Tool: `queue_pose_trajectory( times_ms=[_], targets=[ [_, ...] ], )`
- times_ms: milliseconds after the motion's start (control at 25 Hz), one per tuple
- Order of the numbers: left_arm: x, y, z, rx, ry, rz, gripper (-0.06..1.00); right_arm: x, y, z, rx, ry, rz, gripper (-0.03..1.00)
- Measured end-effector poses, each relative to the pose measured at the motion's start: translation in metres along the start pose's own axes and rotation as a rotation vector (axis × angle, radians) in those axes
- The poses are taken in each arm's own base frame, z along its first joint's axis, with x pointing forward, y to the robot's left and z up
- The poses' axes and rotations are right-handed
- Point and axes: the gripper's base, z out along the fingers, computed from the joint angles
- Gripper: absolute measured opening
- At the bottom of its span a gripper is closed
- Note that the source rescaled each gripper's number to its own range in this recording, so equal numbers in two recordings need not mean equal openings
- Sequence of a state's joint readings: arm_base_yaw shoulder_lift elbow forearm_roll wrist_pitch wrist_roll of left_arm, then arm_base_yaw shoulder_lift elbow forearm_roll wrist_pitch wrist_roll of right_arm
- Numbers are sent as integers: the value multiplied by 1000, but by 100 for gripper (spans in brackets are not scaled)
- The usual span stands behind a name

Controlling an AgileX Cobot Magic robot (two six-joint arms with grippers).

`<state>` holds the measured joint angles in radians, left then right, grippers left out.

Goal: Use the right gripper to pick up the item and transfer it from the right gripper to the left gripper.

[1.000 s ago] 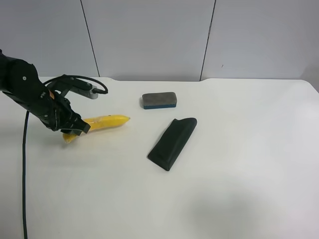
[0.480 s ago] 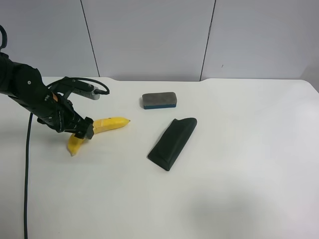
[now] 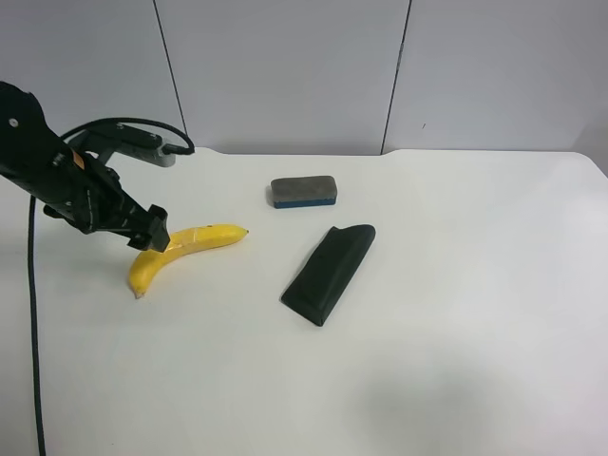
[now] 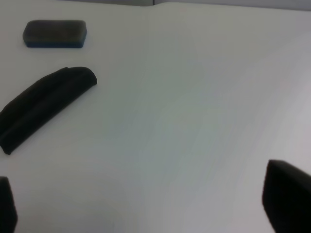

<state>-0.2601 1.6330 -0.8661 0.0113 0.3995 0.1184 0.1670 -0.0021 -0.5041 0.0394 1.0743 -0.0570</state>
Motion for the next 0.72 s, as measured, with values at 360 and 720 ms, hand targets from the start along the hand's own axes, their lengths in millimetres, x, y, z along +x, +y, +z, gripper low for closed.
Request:
queue_pose_trajectory(
  times_ms=[360,720],
  targets=[
    [22,-2,-112,-1,20,-6,100,0,0,0,0,0,0,100],
    [78,-9,-213,-15,-85,-67,100,0,0,0,0,0,0,100]
  ],
)
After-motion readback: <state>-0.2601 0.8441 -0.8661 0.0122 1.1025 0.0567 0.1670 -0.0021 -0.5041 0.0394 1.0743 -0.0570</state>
